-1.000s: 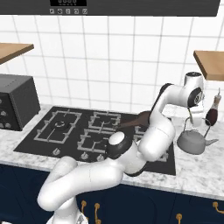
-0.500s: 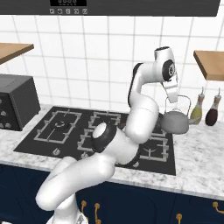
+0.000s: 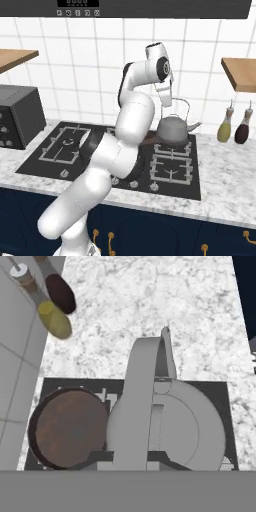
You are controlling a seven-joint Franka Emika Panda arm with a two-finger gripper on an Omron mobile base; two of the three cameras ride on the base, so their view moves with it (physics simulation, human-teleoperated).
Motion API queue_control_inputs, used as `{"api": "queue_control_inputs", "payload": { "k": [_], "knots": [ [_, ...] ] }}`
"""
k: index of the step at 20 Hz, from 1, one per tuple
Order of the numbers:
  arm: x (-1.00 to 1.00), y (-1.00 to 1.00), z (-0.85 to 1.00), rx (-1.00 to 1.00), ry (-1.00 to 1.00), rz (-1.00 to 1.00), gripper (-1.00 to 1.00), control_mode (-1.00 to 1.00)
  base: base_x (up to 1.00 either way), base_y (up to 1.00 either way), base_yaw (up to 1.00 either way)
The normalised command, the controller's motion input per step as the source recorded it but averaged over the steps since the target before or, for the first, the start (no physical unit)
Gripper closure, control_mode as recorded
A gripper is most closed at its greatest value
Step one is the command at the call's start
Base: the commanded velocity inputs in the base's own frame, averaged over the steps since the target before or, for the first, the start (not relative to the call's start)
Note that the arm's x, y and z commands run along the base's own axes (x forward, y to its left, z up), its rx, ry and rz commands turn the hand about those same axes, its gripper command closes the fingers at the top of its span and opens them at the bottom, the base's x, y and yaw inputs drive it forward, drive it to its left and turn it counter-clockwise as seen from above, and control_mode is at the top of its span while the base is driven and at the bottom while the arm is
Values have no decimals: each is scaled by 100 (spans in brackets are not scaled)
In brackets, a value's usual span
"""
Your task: Pick the kettle from the counter and place it on a stove burner. Then turn the burner on.
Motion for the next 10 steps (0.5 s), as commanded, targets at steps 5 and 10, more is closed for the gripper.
{"api": "queue_control_inputs", "payload": {
  "k": [5,10],
  "knots": [
    [0,100,17,0,-8,0,100,-100,0,0,0],
    [2,100,20,0,-15,0,100,-100,0,0,0]
  ]
}}
